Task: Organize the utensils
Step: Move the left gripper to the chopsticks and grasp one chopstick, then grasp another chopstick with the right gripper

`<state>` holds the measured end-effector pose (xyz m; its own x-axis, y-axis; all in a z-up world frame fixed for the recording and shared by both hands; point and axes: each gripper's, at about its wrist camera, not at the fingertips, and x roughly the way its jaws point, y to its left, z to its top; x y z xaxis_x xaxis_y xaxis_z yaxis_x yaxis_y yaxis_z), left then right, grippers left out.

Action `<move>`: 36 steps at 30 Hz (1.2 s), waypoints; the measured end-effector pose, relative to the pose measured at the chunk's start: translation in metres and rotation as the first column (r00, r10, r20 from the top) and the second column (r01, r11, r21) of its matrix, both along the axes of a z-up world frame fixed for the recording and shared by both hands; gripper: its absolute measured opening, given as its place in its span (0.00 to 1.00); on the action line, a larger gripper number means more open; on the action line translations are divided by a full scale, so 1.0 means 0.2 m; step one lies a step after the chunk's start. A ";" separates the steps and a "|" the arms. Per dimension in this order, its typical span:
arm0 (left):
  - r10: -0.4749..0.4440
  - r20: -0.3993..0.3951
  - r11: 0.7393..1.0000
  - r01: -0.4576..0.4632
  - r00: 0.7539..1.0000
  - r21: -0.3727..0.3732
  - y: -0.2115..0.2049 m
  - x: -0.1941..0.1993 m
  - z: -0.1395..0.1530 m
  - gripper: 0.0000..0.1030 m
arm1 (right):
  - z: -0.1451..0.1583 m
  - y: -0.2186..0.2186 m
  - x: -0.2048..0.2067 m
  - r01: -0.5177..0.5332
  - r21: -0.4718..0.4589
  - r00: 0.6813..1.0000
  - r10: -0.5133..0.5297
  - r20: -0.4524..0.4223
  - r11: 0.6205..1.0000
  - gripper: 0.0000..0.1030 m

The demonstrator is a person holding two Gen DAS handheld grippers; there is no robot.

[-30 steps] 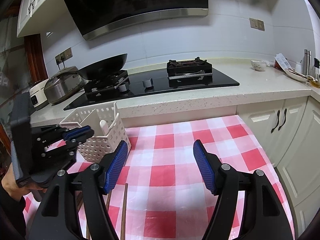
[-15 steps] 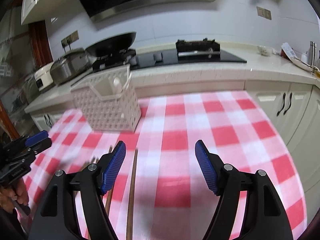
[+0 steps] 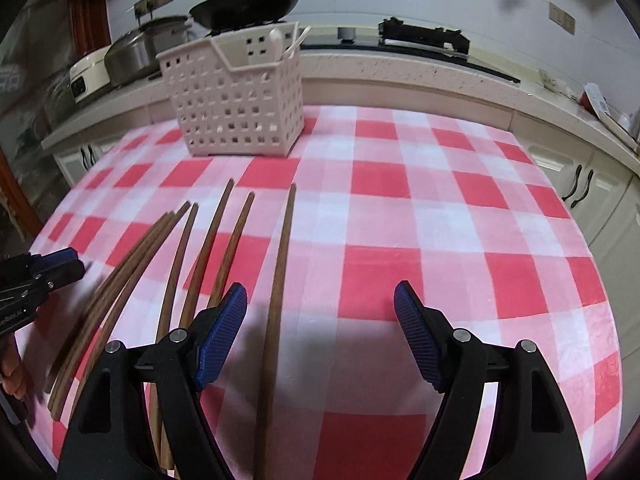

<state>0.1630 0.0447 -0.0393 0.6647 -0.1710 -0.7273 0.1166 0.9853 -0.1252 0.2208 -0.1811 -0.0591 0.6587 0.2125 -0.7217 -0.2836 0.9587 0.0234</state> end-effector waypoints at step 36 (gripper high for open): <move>0.084 -0.084 0.991 -0.075 0.993 0.108 0.17 0.30 -0.06 0.08 | -0.07 0.06 0.13 -0.012 -0.026 0.998 0.010 -0.069 1.000 0.55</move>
<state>0.2223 0.0784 -0.0518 0.6052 -0.0402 -0.7951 0.0308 0.9992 -0.0271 0.2469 -0.1686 -0.0733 0.6054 0.1999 -0.7704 -0.2925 0.9561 0.0182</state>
